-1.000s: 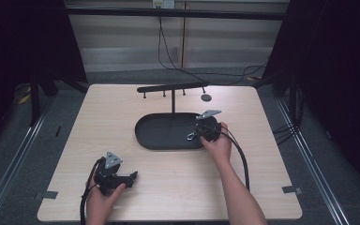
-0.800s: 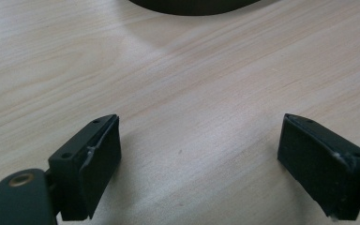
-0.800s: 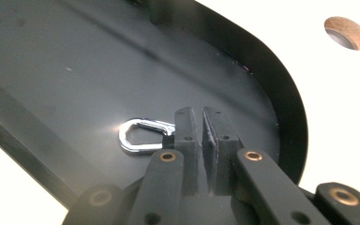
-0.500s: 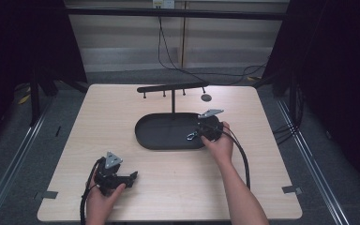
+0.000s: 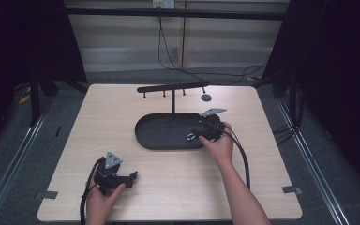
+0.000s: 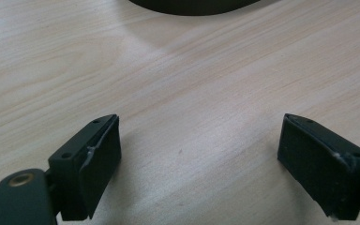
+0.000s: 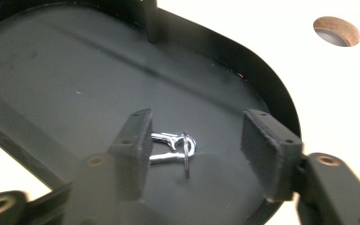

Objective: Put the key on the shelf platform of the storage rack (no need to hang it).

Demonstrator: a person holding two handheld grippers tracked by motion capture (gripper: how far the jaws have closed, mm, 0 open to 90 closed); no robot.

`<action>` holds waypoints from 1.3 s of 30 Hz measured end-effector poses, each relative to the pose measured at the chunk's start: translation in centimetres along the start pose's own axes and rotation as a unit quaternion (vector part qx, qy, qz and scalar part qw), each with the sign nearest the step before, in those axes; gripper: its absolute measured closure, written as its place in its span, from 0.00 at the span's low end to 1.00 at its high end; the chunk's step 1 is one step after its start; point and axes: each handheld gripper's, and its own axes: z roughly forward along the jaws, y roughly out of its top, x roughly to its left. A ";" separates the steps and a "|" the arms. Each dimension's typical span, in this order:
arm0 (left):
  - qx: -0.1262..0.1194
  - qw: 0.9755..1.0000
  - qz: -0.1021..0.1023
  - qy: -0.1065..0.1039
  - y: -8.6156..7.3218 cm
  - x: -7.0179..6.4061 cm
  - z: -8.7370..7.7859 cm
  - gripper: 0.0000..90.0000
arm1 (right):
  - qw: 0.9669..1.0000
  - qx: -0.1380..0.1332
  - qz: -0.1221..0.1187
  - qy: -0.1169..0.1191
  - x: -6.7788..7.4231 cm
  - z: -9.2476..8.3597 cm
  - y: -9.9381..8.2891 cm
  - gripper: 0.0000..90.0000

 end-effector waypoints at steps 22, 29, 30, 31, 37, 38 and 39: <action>0.001 1.000 0.001 0.000 0.0 0.0 0.0 0.15 | 1.000 -0.019 -0.001 0.015 0.6 -1.7 0.4 0.31; 0.001 1.000 0.001 0.000 0.0 0.0 0.0 0.15 | 0.999 -0.025 -0.008 0.020 0.9 -2.4 0.3 0.31; 0.000 1.000 0.001 0.000 0.0 0.0 0.0 0.15 | 0.999 -0.027 -0.007 0.019 0.9 -2.5 0.2 0.31; 0.000 1.000 0.001 0.000 0.0 0.0 0.0 0.15 | 0.999 -0.027 -0.007 0.019 0.9 -2.5 0.2 0.31; -0.001 1.000 -0.002 0.000 0.0 0.0 0.0 0.15 | 1.000 -0.022 -0.003 0.021 0.5 -3.1 -0.6 0.31; -0.001 1.000 -0.002 0.000 0.0 0.0 0.0 0.15 | 1.000 -0.022 -0.003 0.021 0.5 -3.1 -0.6 0.31; 0.000 1.000 0.001 0.000 0.0 0.0 0.0 0.15 | 0.999 -0.024 -0.003 0.022 0.4 -3.2 -0.6 0.31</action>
